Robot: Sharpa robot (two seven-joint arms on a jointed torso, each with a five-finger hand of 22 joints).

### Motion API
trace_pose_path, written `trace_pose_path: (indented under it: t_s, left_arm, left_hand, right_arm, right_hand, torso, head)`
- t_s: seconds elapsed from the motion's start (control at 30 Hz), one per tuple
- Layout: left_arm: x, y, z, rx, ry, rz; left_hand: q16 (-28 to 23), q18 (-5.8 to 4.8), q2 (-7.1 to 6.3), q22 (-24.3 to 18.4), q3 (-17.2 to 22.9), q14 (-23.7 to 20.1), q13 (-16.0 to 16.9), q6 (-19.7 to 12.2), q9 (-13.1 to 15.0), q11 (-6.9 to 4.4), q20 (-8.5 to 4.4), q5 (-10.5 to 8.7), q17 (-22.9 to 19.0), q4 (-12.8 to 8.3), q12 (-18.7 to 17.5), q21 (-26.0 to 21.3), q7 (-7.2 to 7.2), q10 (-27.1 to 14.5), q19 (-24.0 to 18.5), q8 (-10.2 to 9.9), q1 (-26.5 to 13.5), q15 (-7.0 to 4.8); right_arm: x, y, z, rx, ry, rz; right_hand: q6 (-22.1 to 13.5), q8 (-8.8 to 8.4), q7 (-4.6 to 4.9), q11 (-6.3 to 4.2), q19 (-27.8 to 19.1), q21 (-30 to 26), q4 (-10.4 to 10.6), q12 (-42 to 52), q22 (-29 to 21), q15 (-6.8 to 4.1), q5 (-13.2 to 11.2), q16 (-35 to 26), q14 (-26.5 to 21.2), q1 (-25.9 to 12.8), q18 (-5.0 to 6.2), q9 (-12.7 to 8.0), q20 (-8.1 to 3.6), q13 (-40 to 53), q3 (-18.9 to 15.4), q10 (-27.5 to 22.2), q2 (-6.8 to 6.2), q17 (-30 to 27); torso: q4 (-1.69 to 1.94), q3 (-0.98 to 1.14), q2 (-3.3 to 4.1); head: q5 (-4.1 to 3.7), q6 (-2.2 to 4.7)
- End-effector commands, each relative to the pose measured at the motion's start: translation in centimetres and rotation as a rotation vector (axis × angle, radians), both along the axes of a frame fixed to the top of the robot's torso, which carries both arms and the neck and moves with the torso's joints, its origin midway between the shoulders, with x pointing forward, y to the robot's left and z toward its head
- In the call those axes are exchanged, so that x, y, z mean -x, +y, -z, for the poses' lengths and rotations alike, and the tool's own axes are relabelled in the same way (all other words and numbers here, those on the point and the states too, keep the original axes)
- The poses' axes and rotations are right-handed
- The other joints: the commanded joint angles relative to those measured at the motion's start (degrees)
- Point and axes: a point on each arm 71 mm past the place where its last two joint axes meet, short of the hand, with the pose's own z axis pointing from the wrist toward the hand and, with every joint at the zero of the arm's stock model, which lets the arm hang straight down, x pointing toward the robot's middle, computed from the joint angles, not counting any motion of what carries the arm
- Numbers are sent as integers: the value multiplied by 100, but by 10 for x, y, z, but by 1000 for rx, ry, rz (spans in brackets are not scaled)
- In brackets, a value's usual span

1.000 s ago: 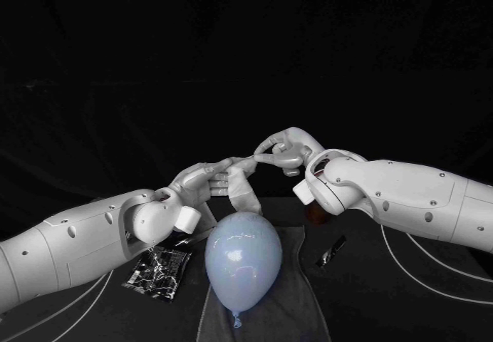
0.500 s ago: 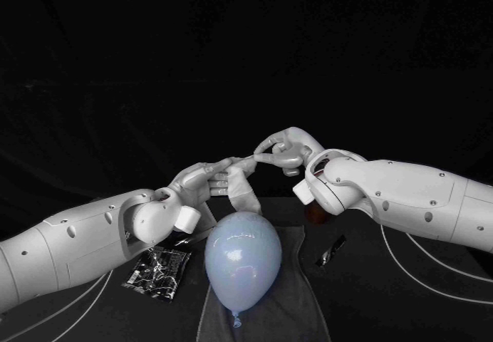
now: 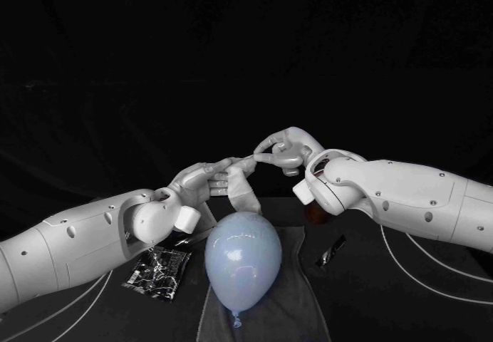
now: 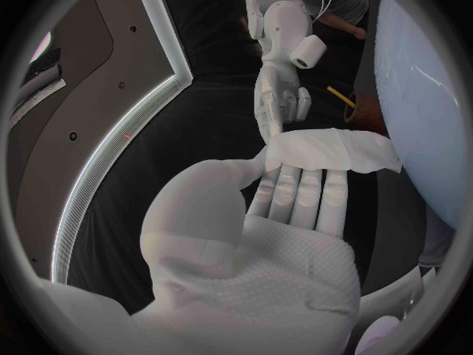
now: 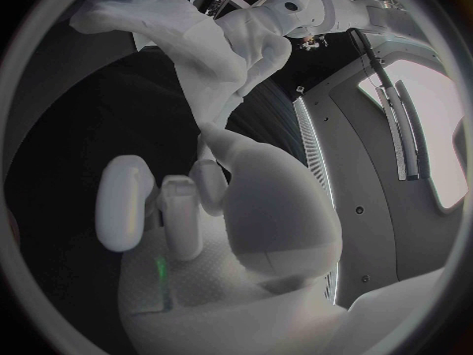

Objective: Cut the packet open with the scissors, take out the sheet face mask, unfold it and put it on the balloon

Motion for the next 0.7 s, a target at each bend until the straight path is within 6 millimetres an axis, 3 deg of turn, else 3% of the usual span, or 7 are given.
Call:
trace_pose_path:
  t_s: [0.03, 0.7]
  left_arm:
    - [0, -1, -2, 8, -12, 4]
    - [0, -1, -2, 8, -13, 2]
  left_hand:
    - [0, 99, -34, 0, 2, -19, 3, -24, 4, 14, -17, 19, 8, 11, -14, 7, 1, 37, 26, 29, -34, -13]
    - [0, 99, -34, 0, 2, -19, 3, -24, 4, 14, -17, 19, 8, 11, -14, 7, 1, 37, 26, 29, -34, -13]
  right_arm:
    - [0, 1, -1, -7, -11, -5]
    - [1, 1, 0, -7, -8, -7]
  right_hand:
    - [31, 25, 12, -56, 55, 8, -15, -7, 1056, -50, 18, 30, 541, -9, 32, 6, -5, 157, 33, 96, 62, 1246]
    - [31, 25, 12, -56, 55, 8, -15, -7, 1056, -50, 18, 30, 541, -9, 32, 6, -5, 157, 33, 96, 62, 1246]
  torso:
    - [-2, 1, 0]
    - [0, 1, 1]
  head:
    - [0, 6]
    - [-7, 12]
